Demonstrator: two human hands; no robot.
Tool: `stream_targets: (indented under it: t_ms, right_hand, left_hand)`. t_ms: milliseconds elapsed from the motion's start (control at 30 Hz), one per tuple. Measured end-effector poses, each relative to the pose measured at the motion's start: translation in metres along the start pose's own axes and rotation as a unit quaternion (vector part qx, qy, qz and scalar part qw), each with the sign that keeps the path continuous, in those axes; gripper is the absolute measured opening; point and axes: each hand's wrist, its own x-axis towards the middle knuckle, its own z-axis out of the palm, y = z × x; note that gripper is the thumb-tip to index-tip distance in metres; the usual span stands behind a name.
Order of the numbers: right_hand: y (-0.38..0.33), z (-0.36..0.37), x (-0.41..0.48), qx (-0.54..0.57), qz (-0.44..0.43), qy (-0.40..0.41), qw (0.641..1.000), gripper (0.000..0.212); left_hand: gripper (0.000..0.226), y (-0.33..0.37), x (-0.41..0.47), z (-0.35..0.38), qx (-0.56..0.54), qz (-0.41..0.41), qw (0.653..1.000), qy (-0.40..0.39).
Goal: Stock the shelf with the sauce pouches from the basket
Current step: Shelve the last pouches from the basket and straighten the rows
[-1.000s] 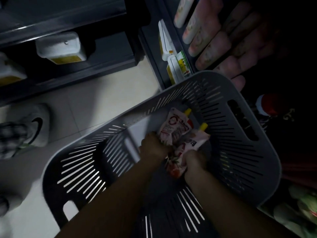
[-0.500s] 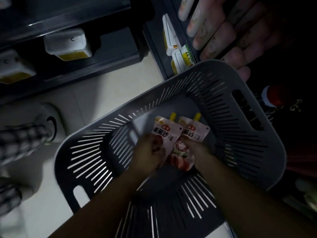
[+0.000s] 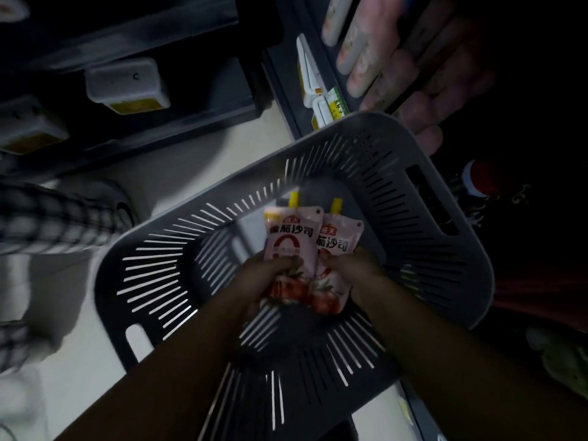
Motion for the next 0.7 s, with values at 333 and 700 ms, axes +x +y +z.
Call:
stream_targets:
  t_ms: [333,700]
  right_hand:
    - [-0.026,-0.051,-0.090,0.030,-0.100,-0.126,0.986,0.026]
    - [-0.071,-0.095,-0.216,0.157,-0.231,-0.217,0.935,0.036]
  left_hand:
    - [0.031,0.031,-0.096,-0.004,0.060,0.031,0.996,-0.049]
    - [0.042,0.083,-0.238,0.024,0.121,0.234,0.963,-0.056]
